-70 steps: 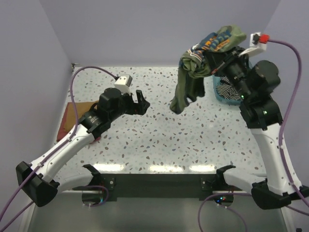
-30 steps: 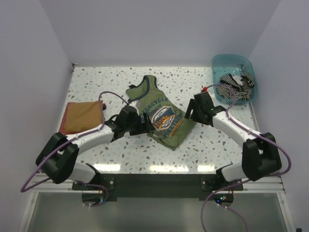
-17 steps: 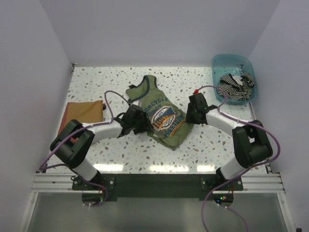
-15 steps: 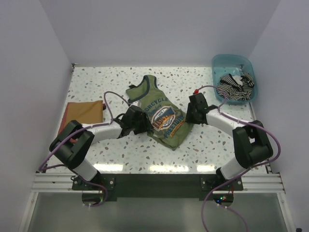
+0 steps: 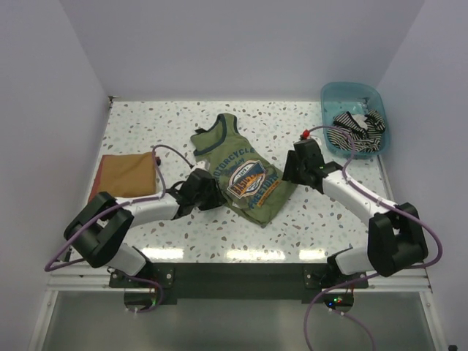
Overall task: Fold and stack the tank tops
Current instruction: Flatten the tank top out
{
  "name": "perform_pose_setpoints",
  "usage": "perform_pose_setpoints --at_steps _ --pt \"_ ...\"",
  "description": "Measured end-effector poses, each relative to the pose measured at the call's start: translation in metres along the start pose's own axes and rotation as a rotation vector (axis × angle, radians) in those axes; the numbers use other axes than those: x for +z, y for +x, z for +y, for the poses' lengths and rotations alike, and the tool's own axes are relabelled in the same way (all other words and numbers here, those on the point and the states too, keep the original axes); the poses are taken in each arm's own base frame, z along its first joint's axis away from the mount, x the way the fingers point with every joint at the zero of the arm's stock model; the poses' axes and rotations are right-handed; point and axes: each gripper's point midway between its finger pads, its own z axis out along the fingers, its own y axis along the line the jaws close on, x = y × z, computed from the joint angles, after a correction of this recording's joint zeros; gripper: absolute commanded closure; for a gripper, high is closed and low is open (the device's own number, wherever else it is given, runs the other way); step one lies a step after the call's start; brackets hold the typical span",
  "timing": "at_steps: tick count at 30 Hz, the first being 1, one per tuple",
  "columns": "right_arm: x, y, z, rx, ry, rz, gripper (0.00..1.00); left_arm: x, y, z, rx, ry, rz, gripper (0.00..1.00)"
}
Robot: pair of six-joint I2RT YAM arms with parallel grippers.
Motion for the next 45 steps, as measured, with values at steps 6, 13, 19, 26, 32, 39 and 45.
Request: perform_pose_setpoints --at_steps 6,13,19,26,32,39,45 --pt "-0.001 -0.001 -0.010 0.007 0.032 0.001 0.43 0.017 -0.011 -0.014 0.026 -0.007 -0.016 0.56" --pt "0.006 -0.006 -0.029 0.032 0.072 0.004 0.35 0.030 -0.011 -0.023 0.077 -0.014 -0.023 0.82" --pt "0.032 0.008 -0.037 0.015 0.074 0.075 0.32 0.031 -0.005 -0.027 0.104 -0.015 -0.016 1.00" --pt "0.039 0.012 -0.038 0.019 0.070 0.102 0.32 -0.017 -0.013 -0.019 0.121 -0.064 -0.031 1.00" --pt "0.041 0.006 -0.024 0.038 -0.012 0.085 0.35 -0.092 -0.052 -0.034 0.104 0.001 -0.194 1.00" --pt "0.029 0.040 0.029 -0.057 -0.179 0.099 0.30 -0.129 -0.060 -0.036 0.108 0.009 -0.209 1.00" --pt "-0.028 0.101 0.070 -0.158 -0.396 0.079 0.21 -0.146 -0.075 -0.051 0.124 0.032 -0.229 1.00"
